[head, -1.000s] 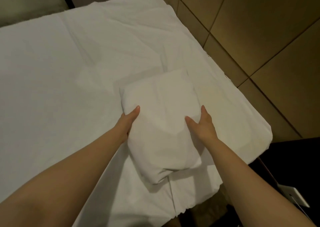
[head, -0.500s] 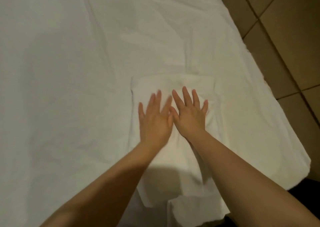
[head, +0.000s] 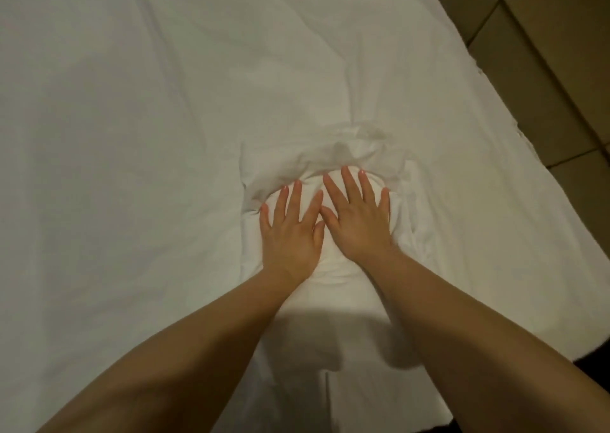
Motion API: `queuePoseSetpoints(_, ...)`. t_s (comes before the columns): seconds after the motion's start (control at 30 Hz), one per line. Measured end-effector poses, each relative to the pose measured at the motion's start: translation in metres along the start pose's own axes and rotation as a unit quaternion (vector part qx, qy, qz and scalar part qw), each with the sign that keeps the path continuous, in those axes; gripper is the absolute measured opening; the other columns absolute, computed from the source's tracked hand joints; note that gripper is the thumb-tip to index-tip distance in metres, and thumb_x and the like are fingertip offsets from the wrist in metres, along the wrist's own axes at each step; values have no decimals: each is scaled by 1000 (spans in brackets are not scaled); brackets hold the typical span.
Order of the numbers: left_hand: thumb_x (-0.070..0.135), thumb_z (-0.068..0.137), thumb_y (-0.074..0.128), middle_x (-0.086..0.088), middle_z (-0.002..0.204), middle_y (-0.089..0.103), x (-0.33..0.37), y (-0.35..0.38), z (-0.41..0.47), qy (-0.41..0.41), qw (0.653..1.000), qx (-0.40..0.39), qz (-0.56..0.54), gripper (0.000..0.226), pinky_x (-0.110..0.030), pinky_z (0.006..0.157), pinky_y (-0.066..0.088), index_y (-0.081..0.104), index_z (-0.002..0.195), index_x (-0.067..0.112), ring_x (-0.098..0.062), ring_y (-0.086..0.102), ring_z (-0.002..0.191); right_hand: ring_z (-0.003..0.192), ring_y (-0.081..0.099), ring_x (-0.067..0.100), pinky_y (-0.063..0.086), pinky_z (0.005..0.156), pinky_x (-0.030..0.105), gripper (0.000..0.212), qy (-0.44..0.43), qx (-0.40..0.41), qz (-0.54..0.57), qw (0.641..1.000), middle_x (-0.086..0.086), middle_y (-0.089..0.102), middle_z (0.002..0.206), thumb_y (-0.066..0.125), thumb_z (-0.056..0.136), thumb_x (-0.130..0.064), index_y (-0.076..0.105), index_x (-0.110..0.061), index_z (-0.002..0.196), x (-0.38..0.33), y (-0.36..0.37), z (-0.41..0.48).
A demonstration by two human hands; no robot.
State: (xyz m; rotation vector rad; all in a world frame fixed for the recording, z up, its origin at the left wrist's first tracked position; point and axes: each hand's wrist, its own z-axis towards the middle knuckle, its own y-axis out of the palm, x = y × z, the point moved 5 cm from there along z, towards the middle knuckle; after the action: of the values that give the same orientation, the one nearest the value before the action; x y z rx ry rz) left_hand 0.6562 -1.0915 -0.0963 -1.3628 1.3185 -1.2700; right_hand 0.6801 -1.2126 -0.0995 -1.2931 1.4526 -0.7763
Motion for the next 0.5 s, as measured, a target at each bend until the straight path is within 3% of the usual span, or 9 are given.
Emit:
queuePoseSetpoints(0.1, 53, 93, 15, -8, 155, 24, -4, -15, -13, 42, 998, -28, -34, 59, -51, 111, 13, 29, 146, 30, -28, 23, 142, 146, -6, 17, -3, 115, 47, 56, -5, -3, 31, 999, -7, -5, 159, 21, 99, -51, 2, -36, 150, 4, -12, -28)
queuePoseSetpoints(0.17, 61, 90, 1, -3, 158, 8, -3, -20, -35, 81, 994, -62, -48, 68, -46, 114, 1, 15, 149, 32, -23, 7, 146, 146, -3, 15, -2, 116, 40, 56, 9, -16, 59, 998, -7, -1, 159, 22, 99, -48, 3, -34, 150, 12, -13, -56)
queuePoseSetpoints(0.23, 67, 83, -14, 0, 159, 5, 4, -28, -70, 120, 986, -88, -71, 78, -44, 114, -2, 9, 149, 33, -20, 3, 146, 146, 1, 14, -1, 116, 36, 54, 33, -23, 78, 996, -6, 3, 159, 21, 100, -45, 4, -33, 150, 17, -12, -88)
queuePoseSetpoints(0.3, 68, 81, -16, -1, 158, 10, 15, -32, -104, 161, 977, -117, -78, 81, -46, 114, 2, 12, 148, 32, -21, 10, 145, 146, 4, 14, -1, 116, 34, 52, 70, -6, 88, 994, -6, 8, 159, 18, 101, -45, 8, -32, 150, 17, -12, -121)
queuePoseSetpoints(0.4, 61, 94, 3, -8, 149, 35, 34, -41, -145, 230, 967, -94, -47, 67, -53, 107, 19, 37, 142, 28, -27, 36, 136, 146, 2, 15, -4, 116, 37, 60, 161, 27, 91, 982, -6, 6, 159, 1, 93, -55, 6, -35, 149, 8, -3, -175)
queuePoseSetpoints(0.5, 56, 97, 10, -6, 145, 43, 41, -38, -159, 276, 957, -79, -40, 63, -52, 111, 20, 47, 137, 25, -25, 42, 133, 145, -8, 13, -12, 114, 40, 51, 238, 26, 97, 966, -7, -7, 159, 8, 99, -51, -5, -39, 147, -6, 12, -206)
